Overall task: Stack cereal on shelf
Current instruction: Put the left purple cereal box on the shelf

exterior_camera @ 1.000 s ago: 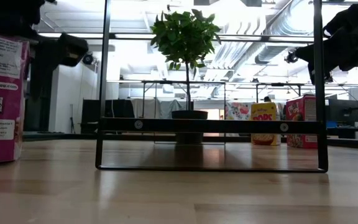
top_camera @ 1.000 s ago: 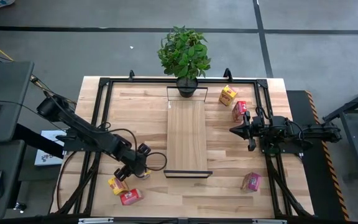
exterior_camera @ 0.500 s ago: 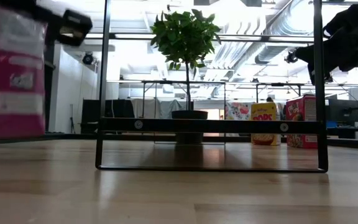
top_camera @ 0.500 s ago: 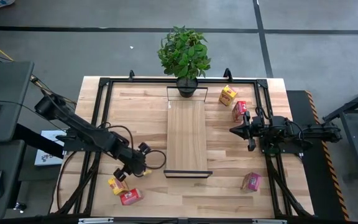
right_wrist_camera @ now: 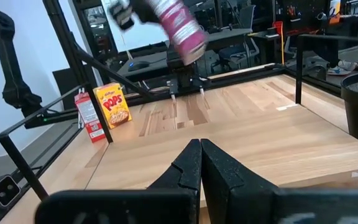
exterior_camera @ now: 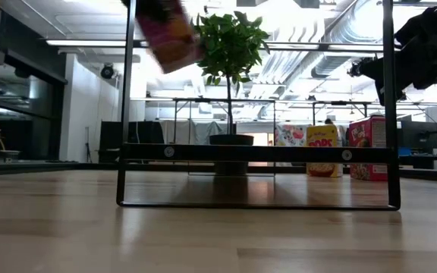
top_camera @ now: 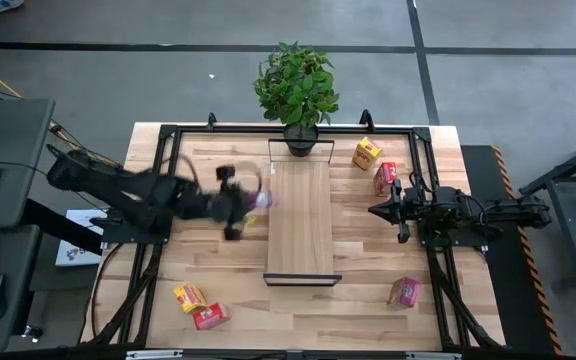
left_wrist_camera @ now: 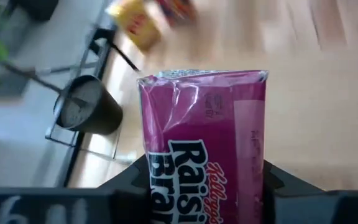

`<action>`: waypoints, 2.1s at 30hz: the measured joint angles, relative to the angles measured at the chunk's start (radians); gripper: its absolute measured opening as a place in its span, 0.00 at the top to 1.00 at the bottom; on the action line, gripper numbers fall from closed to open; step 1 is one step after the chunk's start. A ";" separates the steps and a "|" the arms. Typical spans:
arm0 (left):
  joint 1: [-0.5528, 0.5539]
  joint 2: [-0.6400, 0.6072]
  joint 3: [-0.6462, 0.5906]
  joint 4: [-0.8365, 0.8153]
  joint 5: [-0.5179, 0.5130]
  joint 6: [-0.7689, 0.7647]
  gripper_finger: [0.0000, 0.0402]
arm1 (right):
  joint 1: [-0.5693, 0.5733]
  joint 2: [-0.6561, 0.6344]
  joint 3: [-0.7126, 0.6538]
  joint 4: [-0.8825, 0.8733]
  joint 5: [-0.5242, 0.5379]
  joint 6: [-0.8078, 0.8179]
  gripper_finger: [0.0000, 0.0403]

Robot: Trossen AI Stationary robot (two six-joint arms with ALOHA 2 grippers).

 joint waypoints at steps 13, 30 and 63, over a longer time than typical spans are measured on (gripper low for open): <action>0.416 0.183 0.099 0.128 0.338 -0.440 0.68 | 0.000 0.024 0.000 0.001 0.001 0.000 1.00; 0.424 0.387 0.080 0.104 0.256 -0.525 0.68 | 0.000 0.025 0.000 0.000 0.001 0.000 1.00; 0.447 0.400 0.080 0.156 0.183 -0.454 0.56 | 0.000 0.025 0.000 0.000 0.001 0.000 1.00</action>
